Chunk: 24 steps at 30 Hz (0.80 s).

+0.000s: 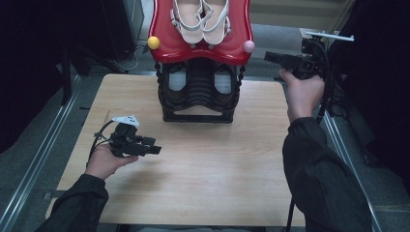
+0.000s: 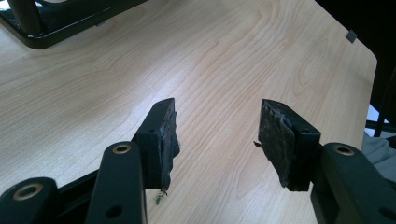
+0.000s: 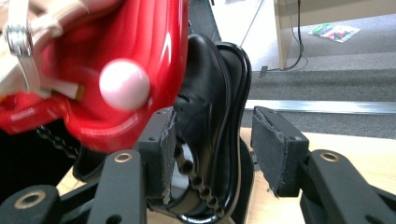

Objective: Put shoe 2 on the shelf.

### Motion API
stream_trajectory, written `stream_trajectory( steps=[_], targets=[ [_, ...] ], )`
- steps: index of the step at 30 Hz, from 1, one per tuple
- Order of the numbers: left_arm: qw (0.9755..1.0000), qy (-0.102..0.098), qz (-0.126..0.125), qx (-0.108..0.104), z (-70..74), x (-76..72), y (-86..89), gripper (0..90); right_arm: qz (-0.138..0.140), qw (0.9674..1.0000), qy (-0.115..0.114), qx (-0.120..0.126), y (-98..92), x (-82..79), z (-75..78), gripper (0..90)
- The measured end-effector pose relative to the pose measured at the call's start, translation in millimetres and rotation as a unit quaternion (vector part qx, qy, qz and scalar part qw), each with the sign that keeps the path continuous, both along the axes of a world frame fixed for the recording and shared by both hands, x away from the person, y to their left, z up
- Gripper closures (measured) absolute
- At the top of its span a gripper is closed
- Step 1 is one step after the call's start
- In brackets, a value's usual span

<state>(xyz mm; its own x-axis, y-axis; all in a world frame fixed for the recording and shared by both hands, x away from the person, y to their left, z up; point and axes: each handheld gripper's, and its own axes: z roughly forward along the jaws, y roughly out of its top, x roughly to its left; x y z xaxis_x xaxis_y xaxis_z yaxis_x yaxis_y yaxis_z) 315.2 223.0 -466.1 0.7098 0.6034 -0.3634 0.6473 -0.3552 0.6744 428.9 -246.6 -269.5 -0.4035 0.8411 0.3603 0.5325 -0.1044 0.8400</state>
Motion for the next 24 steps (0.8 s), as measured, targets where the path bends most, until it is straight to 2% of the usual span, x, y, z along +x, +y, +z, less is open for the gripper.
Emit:
stream_trajectory(
  steps=[10,13,16,24],
  targets=[
    [1.0000,0.001,-0.001,0.003,-0.7,0.5,0.5,46.4,0.026,0.9992,0.024,0.018,-0.5,-21.8,-48.5,50.3],
    [1.0000,0.001,0.000,0.004,-1.2,0.6,0.3,46.3,0.032,0.9990,0.030,0.006,3.1,-28.3,-65.9,50.3],
    [1.0000,0.001,0.000,0.004,-1.2,0.2,-0.1,46.3,0.037,0.9987,0.035,0.011,4.9,-34.4,-82.7,50.3],
    [1.0000,0.003,0.002,0.006,-1.9,0.7,-0.5,46.0,0.053,0.9972,0.052,0.002,12.7,-50.0,-118.4,49.3]
  ],
)
